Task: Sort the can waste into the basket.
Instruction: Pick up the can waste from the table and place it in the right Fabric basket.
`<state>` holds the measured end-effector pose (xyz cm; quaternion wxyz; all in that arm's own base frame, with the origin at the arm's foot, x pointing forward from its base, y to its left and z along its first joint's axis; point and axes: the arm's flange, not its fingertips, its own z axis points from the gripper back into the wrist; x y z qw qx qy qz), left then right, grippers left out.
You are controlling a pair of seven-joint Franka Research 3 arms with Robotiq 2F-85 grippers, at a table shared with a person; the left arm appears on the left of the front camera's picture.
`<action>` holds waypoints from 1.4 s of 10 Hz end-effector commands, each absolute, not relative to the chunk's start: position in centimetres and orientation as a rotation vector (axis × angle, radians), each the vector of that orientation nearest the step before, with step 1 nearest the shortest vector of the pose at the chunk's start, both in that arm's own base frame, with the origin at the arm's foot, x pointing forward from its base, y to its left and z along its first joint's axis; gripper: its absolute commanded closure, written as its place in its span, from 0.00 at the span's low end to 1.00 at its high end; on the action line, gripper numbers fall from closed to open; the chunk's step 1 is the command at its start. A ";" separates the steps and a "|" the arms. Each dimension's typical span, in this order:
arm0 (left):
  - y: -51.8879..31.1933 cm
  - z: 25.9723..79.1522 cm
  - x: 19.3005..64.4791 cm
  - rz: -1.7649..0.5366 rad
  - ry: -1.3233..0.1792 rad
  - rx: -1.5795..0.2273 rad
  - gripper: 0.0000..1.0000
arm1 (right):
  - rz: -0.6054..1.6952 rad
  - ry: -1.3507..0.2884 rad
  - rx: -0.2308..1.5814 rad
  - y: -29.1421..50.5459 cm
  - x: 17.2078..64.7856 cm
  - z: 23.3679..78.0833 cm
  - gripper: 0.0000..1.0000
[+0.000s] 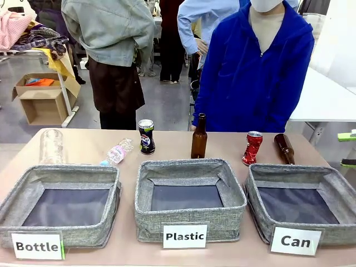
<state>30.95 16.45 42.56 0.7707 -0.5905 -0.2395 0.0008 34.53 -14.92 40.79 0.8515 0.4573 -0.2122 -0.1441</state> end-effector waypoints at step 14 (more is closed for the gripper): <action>16.7 42.5 30.8 -0.026 -0.524 -1.281 0.00 | 0.782 -0.873 0.370 -5.5 44.4 39.9 0.00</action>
